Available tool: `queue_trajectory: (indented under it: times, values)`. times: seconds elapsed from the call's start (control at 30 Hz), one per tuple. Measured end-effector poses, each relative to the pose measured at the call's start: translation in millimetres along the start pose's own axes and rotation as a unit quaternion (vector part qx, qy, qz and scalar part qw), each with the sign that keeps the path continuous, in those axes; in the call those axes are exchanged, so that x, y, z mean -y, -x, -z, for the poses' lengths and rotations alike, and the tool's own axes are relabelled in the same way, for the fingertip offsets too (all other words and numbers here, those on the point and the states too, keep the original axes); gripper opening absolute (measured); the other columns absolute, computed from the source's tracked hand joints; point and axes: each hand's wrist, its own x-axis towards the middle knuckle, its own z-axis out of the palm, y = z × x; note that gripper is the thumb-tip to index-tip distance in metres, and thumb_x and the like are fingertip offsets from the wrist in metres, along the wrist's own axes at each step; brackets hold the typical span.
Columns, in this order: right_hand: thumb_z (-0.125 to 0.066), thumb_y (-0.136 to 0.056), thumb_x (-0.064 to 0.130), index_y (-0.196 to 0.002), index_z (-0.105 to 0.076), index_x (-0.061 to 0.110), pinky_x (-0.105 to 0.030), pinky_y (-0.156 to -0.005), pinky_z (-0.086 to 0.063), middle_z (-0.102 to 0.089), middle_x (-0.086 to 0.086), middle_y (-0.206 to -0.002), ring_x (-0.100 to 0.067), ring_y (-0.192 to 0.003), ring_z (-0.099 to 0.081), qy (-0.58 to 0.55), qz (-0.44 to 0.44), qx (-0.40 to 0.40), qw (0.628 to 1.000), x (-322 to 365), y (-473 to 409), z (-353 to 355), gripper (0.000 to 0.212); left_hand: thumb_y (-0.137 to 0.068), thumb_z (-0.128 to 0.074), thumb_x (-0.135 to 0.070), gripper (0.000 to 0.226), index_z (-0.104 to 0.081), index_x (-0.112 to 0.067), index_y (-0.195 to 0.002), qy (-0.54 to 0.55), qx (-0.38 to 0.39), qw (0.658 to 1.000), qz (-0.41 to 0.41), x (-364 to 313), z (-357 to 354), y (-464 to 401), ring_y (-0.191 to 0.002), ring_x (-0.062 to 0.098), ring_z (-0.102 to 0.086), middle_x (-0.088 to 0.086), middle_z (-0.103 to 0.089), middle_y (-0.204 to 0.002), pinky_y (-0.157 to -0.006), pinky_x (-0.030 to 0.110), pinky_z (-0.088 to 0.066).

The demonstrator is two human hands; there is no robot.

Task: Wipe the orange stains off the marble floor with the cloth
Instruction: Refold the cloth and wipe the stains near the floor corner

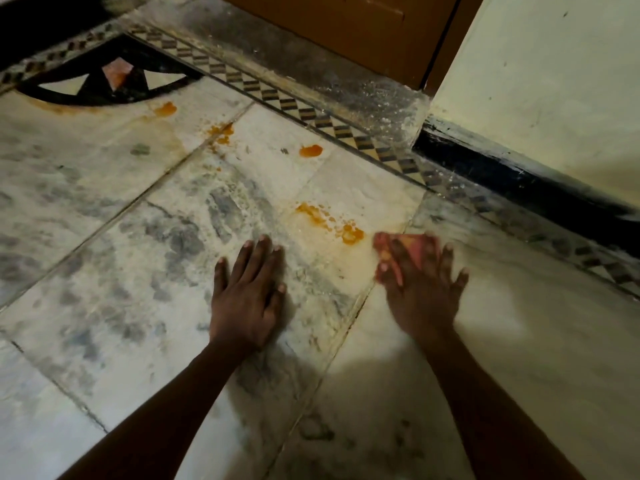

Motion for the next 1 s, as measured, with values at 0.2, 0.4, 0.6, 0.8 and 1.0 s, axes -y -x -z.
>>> queue_trajectory:
  times: [0.2,0.4,0.6,0.8,1.0]
  values:
    - [-0.028,-0.103,0.064,-0.164,-0.013,0.055,-0.069,-0.126,0.004,0.008,-0.006,-0.179,-0.039,-0.163,0.014,-0.037,-0.031,0.008,0.999,71.2,-18.0,-3.4,0.064,-0.103,-0.023,-0.054,0.068,-0.014,-0.037,-0.168,0.003,0.006,1.0,0.0,-2.2,1.6,-0.5,-0.164,0.014,0.002,-0.013,-0.001,-0.177,-0.131,0.053,-0.003]
    - [-0.025,-0.098,0.074,-0.158,-0.025,0.063,-0.069,-0.126,-0.001,-0.007,0.004,-0.179,-0.034,-0.165,-0.006,0.006,0.079,-0.003,0.997,45.5,23.2,-8.0,0.061,-0.103,-0.027,-0.053,0.067,-0.016,-0.038,-0.168,0.007,0.001,1.0,0.0,-0.3,1.2,1.4,-0.164,0.014,0.0,-0.013,-0.003,-0.177,-0.131,0.052,-0.004]
    - [-0.024,-0.101,0.073,-0.162,-0.002,0.06,-0.074,-0.122,0.007,0.018,-0.003,-0.178,-0.04,-0.161,0.022,-0.042,-0.057,0.05,0.996,91.5,-72.7,2.5,0.066,-0.103,-0.027,-0.052,0.067,-0.015,-0.037,-0.168,0.002,0.007,1.0,0.004,-2.0,0.8,-0.3,-0.164,0.013,0.003,-0.013,0.0,-0.177,-0.131,0.051,0.0]
    - [-0.031,-0.097,0.076,-0.157,-0.011,0.068,-0.07,-0.124,0.004,0.004,0.005,-0.179,-0.034,-0.165,0.001,0.023,0.113,0.017,0.993,58.9,32.2,-7.5,0.063,-0.104,-0.033,-0.05,0.067,-0.016,-0.036,-0.168,0.009,0.003,1.0,0.004,-3.4,3.1,-0.4,-0.164,0.014,0.002,-0.012,-0.002,-0.177,-0.131,0.054,-0.006]
    - [-0.026,-0.103,0.072,-0.162,-0.006,0.06,-0.073,-0.124,0.005,0.016,-0.004,-0.178,-0.041,-0.161,0.021,-0.056,-0.1,0.045,0.992,69.9,-97.6,5.0,0.064,-0.103,-0.03,-0.051,0.068,-0.016,-0.036,-0.168,0.006,0.003,1.0,0.005,-3.6,2.2,-1.1,-0.164,0.014,0.001,-0.012,-0.002,-0.177,-0.131,0.053,-0.004]
